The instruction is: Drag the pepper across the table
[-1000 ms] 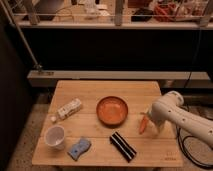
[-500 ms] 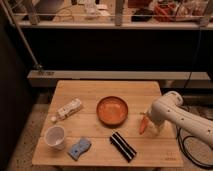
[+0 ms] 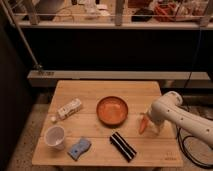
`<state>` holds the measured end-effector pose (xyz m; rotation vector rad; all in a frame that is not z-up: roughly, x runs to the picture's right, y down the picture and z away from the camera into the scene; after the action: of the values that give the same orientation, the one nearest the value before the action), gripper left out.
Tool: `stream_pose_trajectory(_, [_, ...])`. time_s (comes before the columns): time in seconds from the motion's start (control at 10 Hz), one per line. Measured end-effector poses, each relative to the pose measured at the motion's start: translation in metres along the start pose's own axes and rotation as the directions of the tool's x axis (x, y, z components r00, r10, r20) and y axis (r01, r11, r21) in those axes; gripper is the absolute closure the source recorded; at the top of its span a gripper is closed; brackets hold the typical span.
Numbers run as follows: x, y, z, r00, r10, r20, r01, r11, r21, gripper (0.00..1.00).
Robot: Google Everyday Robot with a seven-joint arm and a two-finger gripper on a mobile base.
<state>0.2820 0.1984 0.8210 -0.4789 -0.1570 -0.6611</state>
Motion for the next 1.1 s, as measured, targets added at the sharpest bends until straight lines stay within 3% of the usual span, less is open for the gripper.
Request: stream_pose_trajectory(1.1, [0.0073,-0.0028,0.0083,1.0,-0.022,-0.003,0.021,1.0,-0.008,0.2])
